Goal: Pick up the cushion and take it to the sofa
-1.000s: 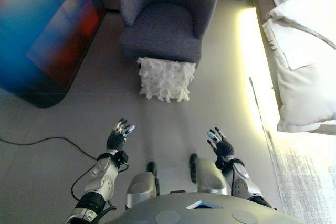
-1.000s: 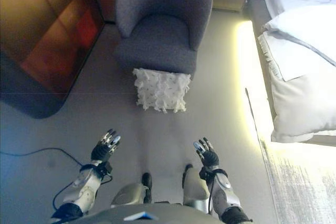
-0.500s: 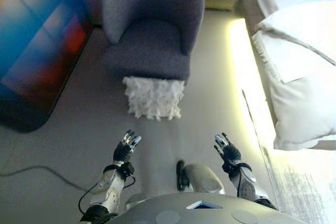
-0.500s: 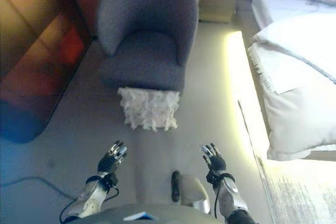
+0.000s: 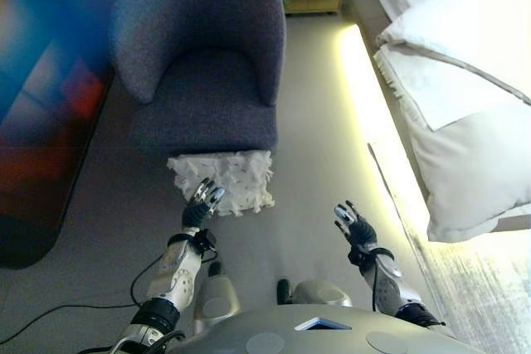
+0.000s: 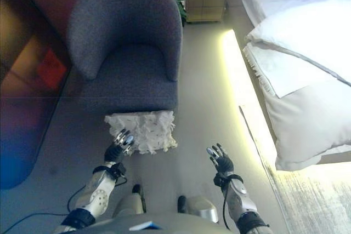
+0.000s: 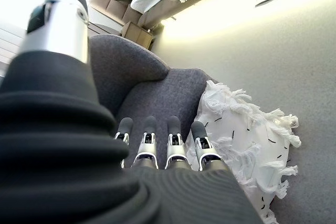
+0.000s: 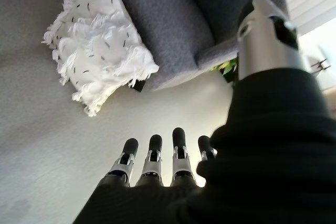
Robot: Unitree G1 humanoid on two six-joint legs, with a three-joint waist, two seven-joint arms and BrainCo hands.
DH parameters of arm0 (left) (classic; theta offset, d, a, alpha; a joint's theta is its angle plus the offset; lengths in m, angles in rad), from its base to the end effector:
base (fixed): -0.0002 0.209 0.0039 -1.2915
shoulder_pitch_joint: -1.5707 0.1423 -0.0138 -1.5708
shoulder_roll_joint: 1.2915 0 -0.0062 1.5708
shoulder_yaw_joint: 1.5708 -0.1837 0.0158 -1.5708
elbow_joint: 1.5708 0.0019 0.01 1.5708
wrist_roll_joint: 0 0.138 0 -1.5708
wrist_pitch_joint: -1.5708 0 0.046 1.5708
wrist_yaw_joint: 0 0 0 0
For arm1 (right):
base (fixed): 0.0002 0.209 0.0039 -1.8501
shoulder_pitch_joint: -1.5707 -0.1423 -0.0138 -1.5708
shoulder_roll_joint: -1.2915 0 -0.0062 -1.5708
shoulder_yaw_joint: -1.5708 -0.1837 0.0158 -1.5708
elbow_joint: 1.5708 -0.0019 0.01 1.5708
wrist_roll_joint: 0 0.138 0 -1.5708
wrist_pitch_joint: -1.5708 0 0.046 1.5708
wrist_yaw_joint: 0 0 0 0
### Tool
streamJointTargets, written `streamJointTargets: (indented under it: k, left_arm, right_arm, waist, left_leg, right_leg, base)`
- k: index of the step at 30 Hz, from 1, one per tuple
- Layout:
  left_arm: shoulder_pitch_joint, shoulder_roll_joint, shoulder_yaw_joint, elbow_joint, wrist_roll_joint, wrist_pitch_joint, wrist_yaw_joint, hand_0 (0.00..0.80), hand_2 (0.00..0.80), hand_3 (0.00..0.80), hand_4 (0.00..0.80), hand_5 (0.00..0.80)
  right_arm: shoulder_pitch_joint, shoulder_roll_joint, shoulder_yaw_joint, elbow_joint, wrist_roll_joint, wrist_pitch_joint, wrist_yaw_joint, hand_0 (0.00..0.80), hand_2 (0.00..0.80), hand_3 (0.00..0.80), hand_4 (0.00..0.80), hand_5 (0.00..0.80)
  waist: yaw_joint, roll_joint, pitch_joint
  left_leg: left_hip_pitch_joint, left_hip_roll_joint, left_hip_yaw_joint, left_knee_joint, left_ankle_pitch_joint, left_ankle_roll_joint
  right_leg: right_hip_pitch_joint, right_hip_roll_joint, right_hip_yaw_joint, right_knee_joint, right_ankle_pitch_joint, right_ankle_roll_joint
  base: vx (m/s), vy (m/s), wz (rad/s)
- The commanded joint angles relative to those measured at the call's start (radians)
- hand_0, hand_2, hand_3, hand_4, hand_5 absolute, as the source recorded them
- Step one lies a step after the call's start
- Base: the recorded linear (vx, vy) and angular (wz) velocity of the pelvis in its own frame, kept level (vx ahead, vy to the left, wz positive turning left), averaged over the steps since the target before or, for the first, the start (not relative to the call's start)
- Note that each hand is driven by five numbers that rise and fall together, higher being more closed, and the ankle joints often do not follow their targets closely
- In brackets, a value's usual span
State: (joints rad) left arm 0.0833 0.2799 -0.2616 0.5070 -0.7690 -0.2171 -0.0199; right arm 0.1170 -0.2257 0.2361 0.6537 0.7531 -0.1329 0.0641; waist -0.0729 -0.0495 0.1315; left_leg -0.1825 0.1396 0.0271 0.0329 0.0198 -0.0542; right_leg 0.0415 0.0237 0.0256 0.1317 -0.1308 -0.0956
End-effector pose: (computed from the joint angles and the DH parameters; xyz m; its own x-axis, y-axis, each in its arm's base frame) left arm 0.1499 0.1910 -0.0505 0.9081 0.0046 -0.4187 -0.1722 0.9155 -0.3635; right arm 0.1216 -0.1878 -0.0781 0.7946 0.0208 -0.6068 0.2499 0.8996 0.3581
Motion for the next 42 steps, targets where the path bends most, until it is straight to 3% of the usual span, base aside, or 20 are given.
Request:
streamJointTargets:
  k: [1, 9, 13, 14, 16, 17, 20, 22, 23, 26, 30, 32, 38, 42]
  left_arm:
    - [0.009, -0.004, 0.01, -0.083, -0.03, -0.036, -0.009, 0.0, 0.0, 0.0, 0.0, 0.0]
    - [0.036, 0.01, -0.016, -0.064, -0.022, -0.094, -0.027, 0.0, 0.0, 0.0, 0.0, 0.0]
    - [0.021, 0.018, -0.032, -0.079, -0.007, -0.064, -0.036, 0.0, 0.0, 0.0, 0.0, 0.0]
    - [0.024, 0.024, -0.042, -0.077, 0.017, -0.06, -0.042, 0.0, 0.0, 0.0, 0.0, 0.0]
    - [0.033, 0.036, -0.041, -0.074, 0.069, -0.07, -0.056, 0.0, 0.0, 0.0, 0.0, 0.0]
    - [0.037, 0.043, -0.043, -0.087, 0.078, -0.075, -0.057, 0.0, 0.0, 0.0, 0.0, 0.0]
    - [0.042, 0.069, -0.064, -0.108, 0.086, -0.071, -0.055, 0.0, 0.0, 0.0, 0.0, 0.0]
    - [0.029, 0.083, -0.059, -0.089, 0.11, -0.069, -0.051, 0.0, 0.0, 0.0, 0.0, 0.0]
    - [0.022, 0.087, -0.057, -0.09, 0.112, -0.069, -0.046, 0.0, 0.0, 0.0, 0.0, 0.0]
    - [0.002, 0.095, -0.046, -0.105, 0.089, -0.063, -0.036, 0.0, 0.0, 0.0, 0.0, 0.0]
    - [-0.024, 0.089, -0.035, -0.078, 0.059, -0.055, -0.026, 0.0, 0.0, 0.0, 0.0, 0.0]
    - [-0.031, 0.087, -0.037, -0.079, 0.06, -0.06, -0.031, 0.0, 0.0, 0.0, 0.0, 0.0]
    - [0.024, 0.063, -0.035, -0.076, 0.073, -0.061, -0.061, 0.0, 0.0, 0.0, 0.0, 0.0]
    - [0.044, 0.058, -0.022, -0.074, 0.083, -0.063, -0.068, 0.0, 0.0, 0.0, 0.0, 0.0]
  right_arm:
    - [0.021, -0.026, -0.027, -0.065, -0.037, -0.043, 0.052, 0.0, 0.0, 0.0, 0.0, 0.0]
    - [0.017, -0.036, -0.012, -0.054, -0.039, -0.028, 0.068, 0.0, 0.0, 0.0, 0.0, 0.0]
    - [-0.001, -0.013, 0.006, -0.072, -0.012, -0.049, 0.007, 0.0, 0.0, 0.0, 0.0, 0.0]
    - [-0.007, -0.006, 0.004, -0.069, 0.012, -0.051, -0.007, 0.0, 0.0, 0.0, 0.0, 0.0]
    - [-0.014, 0.002, -0.008, -0.077, 0.027, -0.027, -0.014, 0.0, 0.0, 0.0, 0.0, 0.0]
    - [-0.013, 0.001, -0.007, -0.089, 0.006, -0.024, -0.009, 0.0, 0.0, 0.0, 0.0, 0.0]
    - [-0.01, -0.003, 0.0, -0.089, 0.001, -0.062, -0.004, 0.0, 0.0, 0.0, 0.0, 0.0]
    - [-0.005, 0.005, 0.002, -0.093, 0.014, -0.072, -0.013, 0.0, 0.0, 0.0, 0.0, 0.0]
    - [0.0, 0.007, 0.008, -0.101, 0.006, -0.072, -0.018, 0.0, 0.0, 0.0, 0.0, 0.0]
    - [0.011, 0.006, 0.012, -0.104, -0.017, -0.073, -0.041, 0.0, 0.0, 0.0, 0.0, 0.0]
    - [0.016, 0.019, -0.01, -0.083, 0.04, -0.079, -0.041, 0.0, 0.0, 0.0, 0.0, 0.0]
    - [0.002, 0.018, -0.018, -0.052, 0.061, -0.087, -0.019, 0.0, 0.0, 0.0, 0.0, 0.0]
    - [-0.032, 0.021, -0.046, -0.025, 0.059, -0.068, -0.011, 0.0, 0.0, 0.0, 0.0, 0.0]
    - [-0.026, 0.029, -0.04, -0.061, 0.04, -0.046, -0.023, 0.0, 0.0, 0.0, 0.0, 0.0]
  waist:
    - [0.017, 0.011, 0.003]
    - [0.015, 0.046, -0.001]
    - [0.031, 0.05, 0.002]
    - [0.037, 0.046, 0.002]
    - [0.048, 0.03, -0.003]
    - [0.055, 0.024, -0.004]
    - [0.069, 0.036, -0.02]
    - [0.068, 0.051, -0.025]
    - [0.064, 0.053, -0.025]
    - [0.041, 0.057, -0.013]
    - [-0.006, 0.014, 0.007]
    - [-0.011, 0.0, 0.014]
    - [-0.003, -0.018, -0.006]
    - [-0.004, -0.032, -0.012]
  left_leg:
    - [-0.007, 0.035, 0.039, -0.077, 0.144, -0.017]
    - [-0.009, 0.04, 0.046, -0.098, 0.15, -0.024]
    - [-0.033, 0.018, 0.097, -0.04, 0.146, -0.011]
    - [-0.036, -0.001, 0.096, -0.012, 0.126, 0.005]
    - [-0.03, -0.043, 0.094, 0.041, 0.076, 0.046]
    - [-0.019, -0.064, 0.102, 0.054, 0.05, 0.069]
    - [0.023, -0.108, 0.114, 0.056, -0.007, 0.108]
    - [0.057, -0.125, 0.117, 0.052, -0.017, 0.132]
    - [0.071, -0.132, 0.111, 0.05, -0.022, 0.135]
    - [0.123, -0.146, 0.081, 0.034, -0.03, 0.131]
    - [0.182, -0.159, 0.083, 0.028, -0.073, 0.116]
    - [0.198, -0.158, 0.086, 0.019, -0.083, 0.11]
    - [0.246, -0.17, 0.062, -0.012, -0.108, 0.111]
    - [0.27, -0.167, 0.089, -0.012, -0.13, 0.11]
  right_leg:
    - [0.06, -0.027, 0.024, -0.036, 0.013, 0.111]
    - [0.051, -0.027, 0.015, 0.029, -0.043, 0.111]
    - [0.051, -0.064, -0.06, 0.079, -0.07, 0.129]
    - [0.047, -0.089, -0.076, 0.11, -0.058, 0.143]
    - [0.032, -0.148, -0.09, 0.204, 0.027, 0.192]
    - [0.025, -0.19, -0.106, 0.284, 0.074, 0.201]
    - [-0.014, -0.273, -0.118, 0.531, 0.189, 0.206]
    - [-0.097, -0.287, -0.108, 0.654, 0.251, 0.194]
    - [-0.131, -0.292, -0.101, 0.654, 0.262, 0.189]
    - [-0.202, -0.255, -0.098, 0.517, 0.232, 0.173]
    - [-0.235, -0.19, -0.087, 0.167, 0.251, 0.204]
    - [-0.227, -0.18, -0.087, 0.087, 0.254, 0.213]
    - [-0.183, -0.167, -0.059, -0.08, 0.28, 0.227]
    - [-0.204, -0.178, -0.099, -0.088, 0.314, 0.239]
  base:
    - [0.26, 0.136, -0.38]
    - [0.261, 0.195, -0.32]
    - [0.255, 0.259, 0.26]
    - [0.297, 0.254, 0.44]
    - [0.297, 0.278, 0.22]
    - [0.268, 0.316, 0.01]
    - [0.298, 0.34, -0.01]
    - [0.248, 0.282, -0.02]
    - [0.213, 0.191, 0.01]
    - [0.219, 0.059, -0.19]
    - [0.204, -0.108, -0.08]
    - [0.118, -0.046, 0.3]
    - [0.184, -0.029, 0.33]
    - [0.159, -0.075, 0.11]
